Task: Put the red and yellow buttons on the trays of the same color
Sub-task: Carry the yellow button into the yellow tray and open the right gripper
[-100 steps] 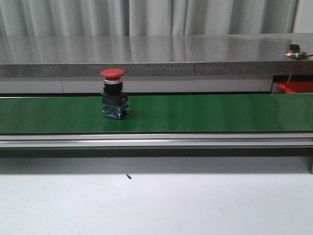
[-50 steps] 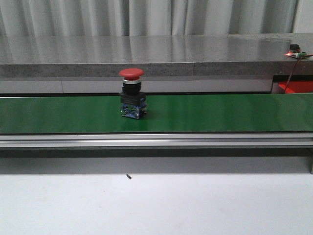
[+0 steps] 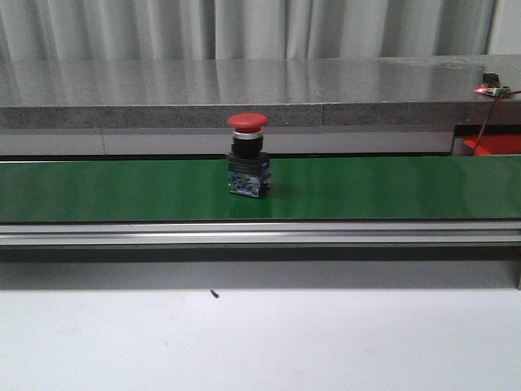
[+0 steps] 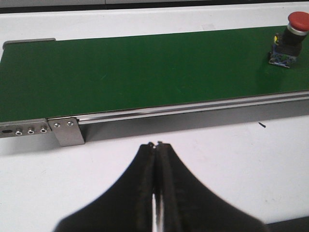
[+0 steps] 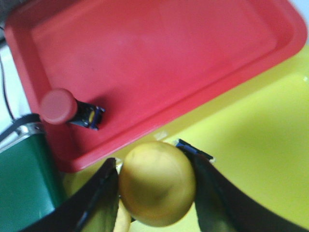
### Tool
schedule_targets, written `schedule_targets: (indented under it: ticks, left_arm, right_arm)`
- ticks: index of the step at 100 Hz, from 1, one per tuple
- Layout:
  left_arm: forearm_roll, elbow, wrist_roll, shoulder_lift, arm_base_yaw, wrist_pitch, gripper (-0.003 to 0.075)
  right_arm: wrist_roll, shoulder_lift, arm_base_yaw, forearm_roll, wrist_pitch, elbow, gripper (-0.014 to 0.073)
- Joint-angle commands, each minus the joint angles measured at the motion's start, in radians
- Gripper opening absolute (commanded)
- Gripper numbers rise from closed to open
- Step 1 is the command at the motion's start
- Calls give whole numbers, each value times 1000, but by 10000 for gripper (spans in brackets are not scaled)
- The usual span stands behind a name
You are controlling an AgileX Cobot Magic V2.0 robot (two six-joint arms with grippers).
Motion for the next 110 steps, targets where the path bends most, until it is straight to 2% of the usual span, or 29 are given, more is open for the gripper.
schedule_targets:
  ticks: [1, 46, 77, 84, 99, 105, 110]
  left_arm:
    - [-26, -27, -4, 5, -9, -69, -20]
    - [-26, -27, -4, 5, -9, -69, -20]
    - [-26, -27, -4, 5, -9, -69, -20]
    - [-26, -27, -4, 5, -9, -69, -20]
    - [-26, -27, -4, 5, -9, -69, -20]
    - [-26, -27, -4, 5, -9, -69, -20]
    - [-26, -27, -4, 5, -9, -69, -20]
  right_arm:
    - [1, -17, -7, 24, -102, 13, 197]
    - [1, 139, -1, 109, -191, 65, 197]
    - [0, 177, -1, 113, -208, 65, 209]
    - [0, 183, -1, 113, -207, 65, 279]
    - [0, 183, -1, 113, -208, 65, 544]
    - [-5, 183, -1, 112, -207, 65, 593]
    - [-15, 181, -1, 112, -204, 65, 594]
